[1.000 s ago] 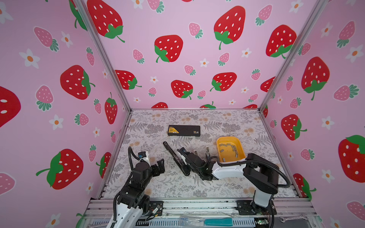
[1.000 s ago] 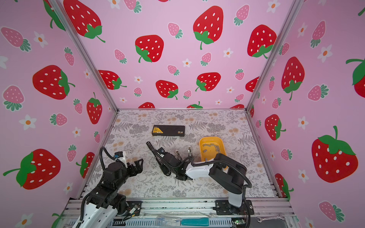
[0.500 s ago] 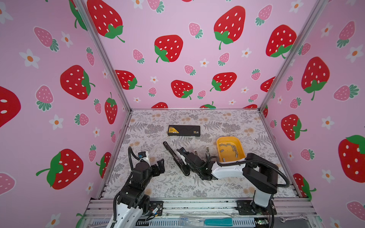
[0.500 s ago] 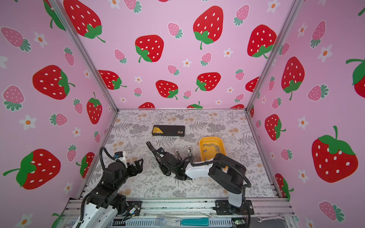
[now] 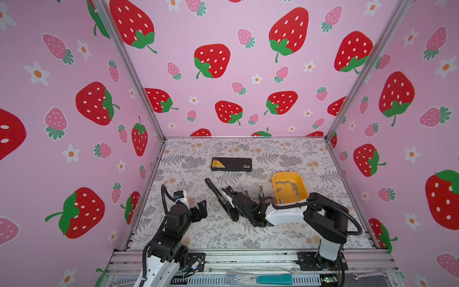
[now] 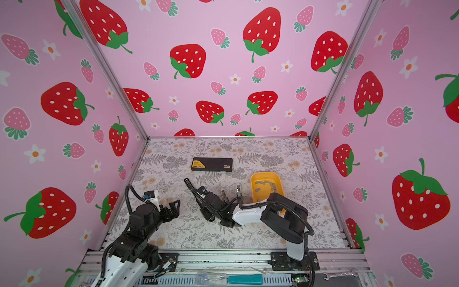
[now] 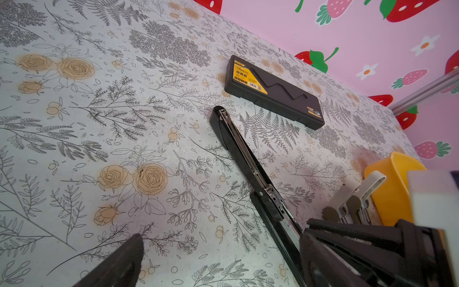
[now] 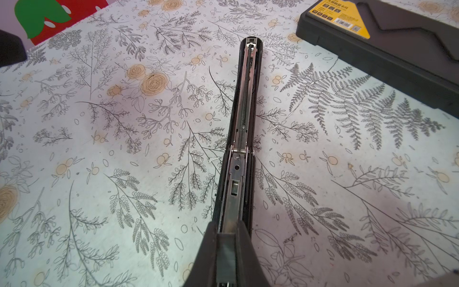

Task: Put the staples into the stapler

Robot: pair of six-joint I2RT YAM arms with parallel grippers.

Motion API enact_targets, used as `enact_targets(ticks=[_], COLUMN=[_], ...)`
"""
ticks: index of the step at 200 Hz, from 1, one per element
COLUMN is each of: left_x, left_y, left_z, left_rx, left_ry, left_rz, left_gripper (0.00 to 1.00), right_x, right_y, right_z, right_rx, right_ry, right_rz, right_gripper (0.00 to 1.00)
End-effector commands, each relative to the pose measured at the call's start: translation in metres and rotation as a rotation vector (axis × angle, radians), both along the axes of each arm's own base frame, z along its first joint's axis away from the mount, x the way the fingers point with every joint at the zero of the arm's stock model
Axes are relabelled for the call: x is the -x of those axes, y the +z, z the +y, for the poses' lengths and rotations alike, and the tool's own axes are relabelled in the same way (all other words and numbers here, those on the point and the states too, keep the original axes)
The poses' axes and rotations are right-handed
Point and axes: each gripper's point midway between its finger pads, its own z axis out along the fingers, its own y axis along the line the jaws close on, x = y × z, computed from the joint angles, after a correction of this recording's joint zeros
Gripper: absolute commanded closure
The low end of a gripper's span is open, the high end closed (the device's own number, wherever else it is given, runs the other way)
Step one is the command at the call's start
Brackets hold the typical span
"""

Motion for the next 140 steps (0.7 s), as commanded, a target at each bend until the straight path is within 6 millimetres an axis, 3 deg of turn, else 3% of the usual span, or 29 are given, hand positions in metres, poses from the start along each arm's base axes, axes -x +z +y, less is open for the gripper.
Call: enact_targets(ticks=[1,140], left_x=[0.0023,0.0026], left_y=[-0.0051,-0.0044], left_z=[0.0044,0.0049], left_rx=[-0.001,0.001], left_ry=[0.025,0.027], left_rz=[0.017,0.013], left_gripper=[0.01,0.01], right_x=[0.0017,0.0], right_y=[-0.0011,-0.0058], right_z=[0.0077,0.0056], right_rx=[-0.007,0.006], right_ry=[0.002,-0.012], right_rz=[0.017,0.017], right_gripper=[0.94,0.94])
